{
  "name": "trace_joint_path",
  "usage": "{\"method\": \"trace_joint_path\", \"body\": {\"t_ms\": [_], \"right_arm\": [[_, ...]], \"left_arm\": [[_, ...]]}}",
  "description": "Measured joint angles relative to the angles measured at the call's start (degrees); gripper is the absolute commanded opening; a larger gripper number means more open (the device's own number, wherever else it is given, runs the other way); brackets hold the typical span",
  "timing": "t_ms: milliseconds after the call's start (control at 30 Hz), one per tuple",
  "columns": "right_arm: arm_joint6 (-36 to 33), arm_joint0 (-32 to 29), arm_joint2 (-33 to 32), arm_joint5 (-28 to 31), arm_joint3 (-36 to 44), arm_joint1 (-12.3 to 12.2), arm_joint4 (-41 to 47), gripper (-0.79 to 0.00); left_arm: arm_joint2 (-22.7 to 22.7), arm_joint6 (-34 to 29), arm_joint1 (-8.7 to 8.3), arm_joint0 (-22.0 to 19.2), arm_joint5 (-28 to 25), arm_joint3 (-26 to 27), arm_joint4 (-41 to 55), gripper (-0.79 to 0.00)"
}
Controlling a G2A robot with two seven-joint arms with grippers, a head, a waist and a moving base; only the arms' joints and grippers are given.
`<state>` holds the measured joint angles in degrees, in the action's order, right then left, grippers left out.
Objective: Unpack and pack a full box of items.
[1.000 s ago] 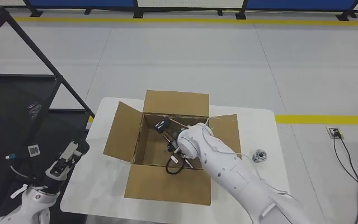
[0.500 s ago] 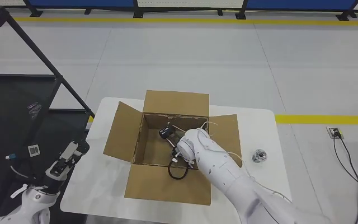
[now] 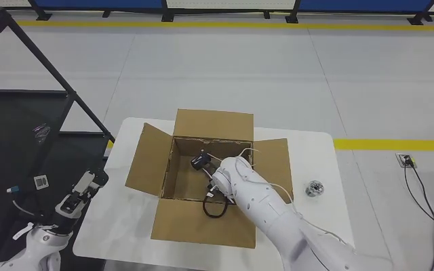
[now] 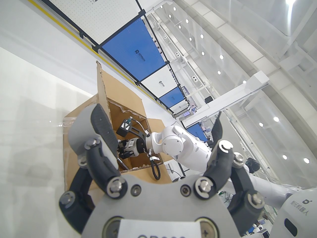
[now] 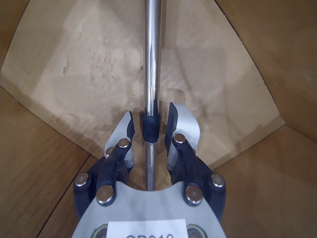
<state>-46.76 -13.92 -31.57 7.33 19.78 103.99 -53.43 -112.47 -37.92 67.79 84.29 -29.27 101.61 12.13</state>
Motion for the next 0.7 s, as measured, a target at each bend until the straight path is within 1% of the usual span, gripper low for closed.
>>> {"method": "trace_joint_path", "body": {"t_ms": [100,167,300,333,367,400,567,700], "right_arm": [[0.25,0.18,-0.06,0.29,-1.21,0.47,0.01,-0.489],[0.42,0.29,-0.09,0.44,-1.93,0.79,-0.03,-0.554],[0.62,0.49,-0.19,0.31,-3.26,1.30,-0.15,-0.600],[0.64,0.53,-0.19,0.20,-3.52,1.41,-0.22,-0.659],[0.68,0.57,-0.22,0.15,-3.81,1.55,-0.28,-0.745],[0.72,0.62,-0.25,0.15,-4.00,1.65,-0.30,-0.785],[1.56,1.19,-0.69,0.10,-4.41,2.06,-0.17,-0.785],[2.22,2.01,-1.58,1.82,-4.04,2.04,0.86,-0.785]], "left_arm": [[0.00,0.00,0.00,0.00,0.00,0.00,0.00,0.000],[0.00,0.00,0.00,0.00,0.00,0.00,0.00,0.000],[0.00,0.00,0.00,0.00,0.00,0.00,0.00,0.000],[0.00,0.00,0.00,0.00,0.00,0.00,0.00,0.000],[0.00,0.00,0.00,0.00,0.00,0.00,0.00,0.000],[0.00,0.00,0.00,0.00,0.00,0.00,0.00,0.000],[0.00,0.00,0.00,0.00,0.00,0.00,0.00,0.000],[0.00,0.00,0.00,0.00,0.00,0.00,0.00,0.000]]}}
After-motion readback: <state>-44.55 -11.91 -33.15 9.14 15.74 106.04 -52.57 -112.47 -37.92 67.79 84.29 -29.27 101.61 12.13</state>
